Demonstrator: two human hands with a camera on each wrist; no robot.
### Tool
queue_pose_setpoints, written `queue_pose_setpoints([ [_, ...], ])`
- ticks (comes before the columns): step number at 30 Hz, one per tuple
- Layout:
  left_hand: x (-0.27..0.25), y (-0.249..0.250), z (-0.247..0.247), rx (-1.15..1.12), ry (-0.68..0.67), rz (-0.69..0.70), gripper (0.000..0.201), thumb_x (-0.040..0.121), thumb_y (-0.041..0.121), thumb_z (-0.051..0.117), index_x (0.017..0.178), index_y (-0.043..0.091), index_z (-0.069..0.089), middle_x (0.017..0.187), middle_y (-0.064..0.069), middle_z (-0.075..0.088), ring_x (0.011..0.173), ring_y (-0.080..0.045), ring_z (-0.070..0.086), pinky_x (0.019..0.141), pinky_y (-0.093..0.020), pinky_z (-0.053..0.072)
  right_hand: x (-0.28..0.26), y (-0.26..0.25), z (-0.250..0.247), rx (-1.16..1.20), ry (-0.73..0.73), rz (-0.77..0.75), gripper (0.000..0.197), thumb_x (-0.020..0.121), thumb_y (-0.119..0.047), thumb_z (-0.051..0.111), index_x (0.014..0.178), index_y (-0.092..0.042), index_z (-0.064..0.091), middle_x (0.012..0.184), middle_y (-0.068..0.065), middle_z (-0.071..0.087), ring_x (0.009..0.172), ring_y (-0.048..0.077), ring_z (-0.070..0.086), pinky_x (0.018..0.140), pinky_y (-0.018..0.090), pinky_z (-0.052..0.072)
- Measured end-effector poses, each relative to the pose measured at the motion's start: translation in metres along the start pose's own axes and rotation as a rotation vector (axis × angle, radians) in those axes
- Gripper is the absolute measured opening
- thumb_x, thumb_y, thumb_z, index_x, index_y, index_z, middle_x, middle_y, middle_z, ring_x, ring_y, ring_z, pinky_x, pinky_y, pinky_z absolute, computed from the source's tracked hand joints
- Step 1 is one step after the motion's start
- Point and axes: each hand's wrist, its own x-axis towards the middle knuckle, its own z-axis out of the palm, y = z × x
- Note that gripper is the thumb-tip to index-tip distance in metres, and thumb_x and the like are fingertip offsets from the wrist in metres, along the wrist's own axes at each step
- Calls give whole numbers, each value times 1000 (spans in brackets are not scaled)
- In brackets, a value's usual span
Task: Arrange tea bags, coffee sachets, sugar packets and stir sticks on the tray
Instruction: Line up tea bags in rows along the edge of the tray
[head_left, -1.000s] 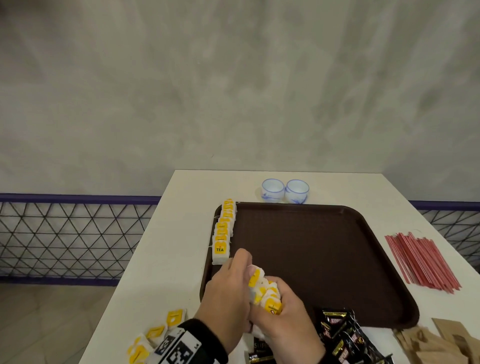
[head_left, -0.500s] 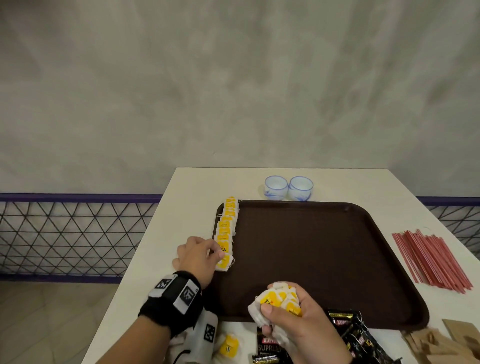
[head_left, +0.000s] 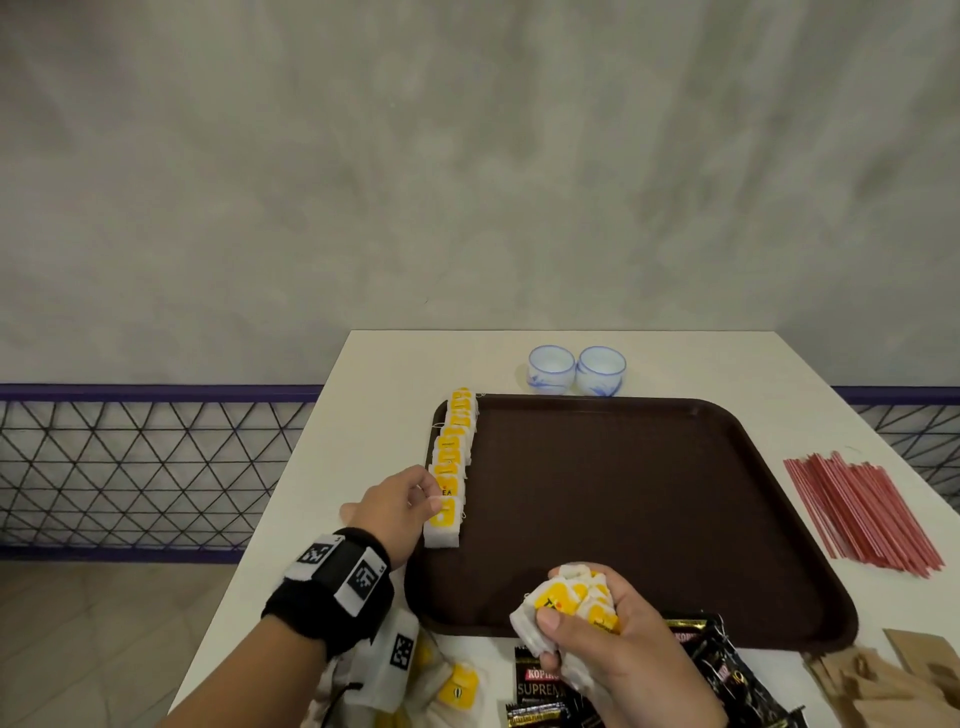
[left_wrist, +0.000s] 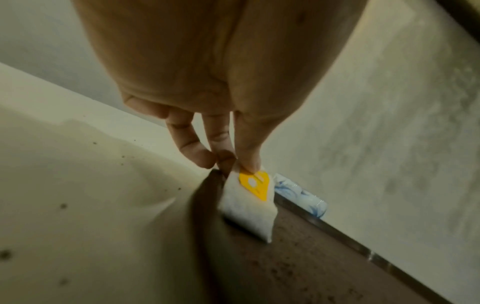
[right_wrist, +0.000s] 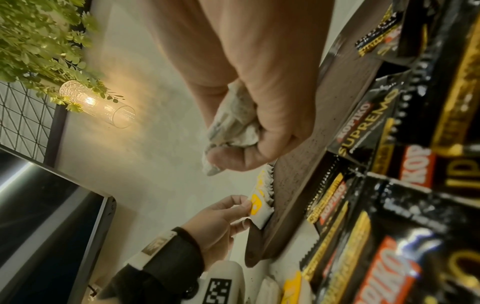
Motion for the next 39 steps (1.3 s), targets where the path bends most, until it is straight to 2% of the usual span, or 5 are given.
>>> queue_pose_setpoints([
  [10, -1, 1, -21, 12, 102, 67, 28, 89, 36, 59, 115, 37, 48, 99, 14, 56, 81, -5, 55, 88, -33, 31, -4, -5, -2, 5, 17, 20, 64, 45, 0, 82, 105, 2, 59, 72, 20, 62, 54, 27, 57, 52, 34, 51],
  [17, -106, 47, -41, -477, -370, 380, 44, 59, 55, 76, 97, 36, 65, 93, 6, 65, 72, -5, 60, 67, -19, 49, -4, -12, 4, 10, -59, -71, 47, 59, -4, 78, 103, -2, 63, 81, 20, 63, 68, 28, 63, 60, 34, 54],
  [20, -121, 53, -26, -382, -302, 403, 39, 58, 40, 86, 90, 32, 65, 85, 1, 66, 71, -13, 62, 64, -28, 54, -5, -8, 10, -35, -60, -58, 42, 55, -21, 83, 94, -14, 70, 89, 17, 67, 84, 27, 65, 73, 37, 52],
  [25, -125, 49, -16, -502, -286, 360, 19, 72, 3, 75, 82, 16, 65, 73, -8, 68, 65, -23, 68, 65, -37, 59, -13, -3, 9, 69, -109, -12, 54, 61, -15, 80, 110, -2, 60, 87, 22, 64, 77, 31, 63, 69, 40, 53],
  [39, -112, 37, -20, -857, -316, 163, 2, 86, 2, 60, 86, 0, 62, 72, -13, 64, 58, -16, 60, 47, -23, 50, -15, -4, 15, 46, -48, -31, 44, 60, 6, 72, 101, 4, 58, 76, 22, 62, 62, 28, 61, 54, 34, 54],
])
